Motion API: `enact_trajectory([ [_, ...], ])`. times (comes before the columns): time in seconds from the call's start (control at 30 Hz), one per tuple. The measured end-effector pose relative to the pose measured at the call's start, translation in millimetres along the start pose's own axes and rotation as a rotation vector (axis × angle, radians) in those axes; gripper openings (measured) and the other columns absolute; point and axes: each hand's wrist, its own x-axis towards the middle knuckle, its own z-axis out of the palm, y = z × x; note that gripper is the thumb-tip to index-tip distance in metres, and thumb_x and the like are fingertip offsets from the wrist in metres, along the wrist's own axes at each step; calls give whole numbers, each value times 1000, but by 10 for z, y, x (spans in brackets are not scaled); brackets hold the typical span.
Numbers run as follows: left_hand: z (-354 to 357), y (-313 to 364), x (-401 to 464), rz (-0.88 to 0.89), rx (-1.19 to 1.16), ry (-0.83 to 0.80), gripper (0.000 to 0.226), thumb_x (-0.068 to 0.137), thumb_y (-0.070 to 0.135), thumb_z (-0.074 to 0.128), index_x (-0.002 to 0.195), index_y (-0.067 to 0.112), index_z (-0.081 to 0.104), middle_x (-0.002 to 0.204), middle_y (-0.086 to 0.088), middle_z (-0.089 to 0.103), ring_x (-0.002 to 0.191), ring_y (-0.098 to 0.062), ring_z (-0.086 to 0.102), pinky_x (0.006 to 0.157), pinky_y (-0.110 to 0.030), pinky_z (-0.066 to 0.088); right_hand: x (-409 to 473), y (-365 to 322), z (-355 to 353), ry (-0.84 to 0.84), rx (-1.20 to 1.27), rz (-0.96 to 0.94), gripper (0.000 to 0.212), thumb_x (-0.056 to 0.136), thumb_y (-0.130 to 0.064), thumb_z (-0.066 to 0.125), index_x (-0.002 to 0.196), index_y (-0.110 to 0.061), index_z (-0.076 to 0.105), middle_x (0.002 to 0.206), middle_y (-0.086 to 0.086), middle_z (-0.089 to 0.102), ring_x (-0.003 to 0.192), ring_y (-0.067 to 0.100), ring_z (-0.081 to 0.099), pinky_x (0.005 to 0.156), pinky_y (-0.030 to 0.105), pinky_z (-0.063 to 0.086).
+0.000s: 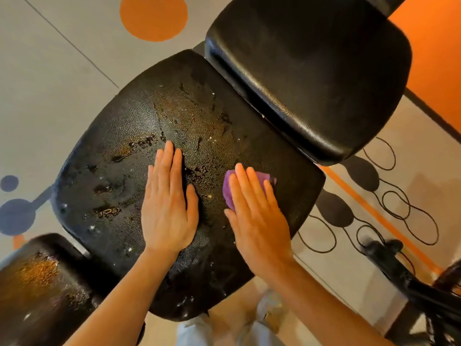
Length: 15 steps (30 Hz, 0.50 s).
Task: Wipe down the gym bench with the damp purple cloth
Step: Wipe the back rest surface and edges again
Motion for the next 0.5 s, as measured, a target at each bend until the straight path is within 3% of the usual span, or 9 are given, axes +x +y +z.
enact_trajectory([
  [0.17, 21, -22, -3, 17, 28, -11, 61, 101, 27, 34, 155, 7, 17, 165, -7, 9, 153, -21, 5, 125, -38, 7, 926, 201, -98, 195, 71, 409, 59, 100, -37, 13, 150, -7, 25, 156, 13, 27, 146, 26, 23, 117, 47, 25],
  [0.23, 24, -26, -2, 5, 32, -22, 61, 101, 29, 33, 156, 9, 15, 165, -6, 7, 153, -19, 3, 125, -35, 4, 704, -38, -17, 164, 65, 343, 56, 102, -35, 17, 152, -8, 19, 159, 11, 21, 148, 24, 16, 119, 45, 21],
  [0.3, 20, -30, 5, 4, 30, -28, 62, 100, 29, 34, 156, 9, 15, 165, -6, 6, 153, -19, 3, 125, -32, 0, 205, -242, 1, 37, 9, 104, 56, 103, -33, 22, 153, -11, 13, 161, 7, 11, 149, 21, 6, 121, 41, 15],
  [0.37, 15, -36, 0, 8, 26, -36, 63, 100, 29, 35, 156, 9, 14, 165, -7, 5, 153, -19, 2, 125, -32, -1, 40, -103, -6, -13, 17, -72, 55, 103, -33, 27, 153, -11, 17, 161, 6, 13, 149, 20, 8, 121, 40, 17],
  [0.43, 21, -42, 0, 12, 24, -39, 63, 101, 29, 35, 156, 8, 13, 165, -7, 5, 153, -20, 2, 125, -33, 1, 391, 105, -45, 37, 12, 10, 54, 103, -34, 22, 151, -10, 21, 159, 8, 21, 148, 22, 16, 120, 43, 21],
  [0.5, 28, -43, 4, 15, 27, -24, 62, 100, 28, 34, 156, 7, 14, 165, -8, 7, 153, -21, 4, 125, -36, 4, 926, 181, -102, 157, 69, 271, 57, 101, -36, 11, 150, -8, 22, 157, 11, 24, 147, 24, 19, 118, 48, 21],
])
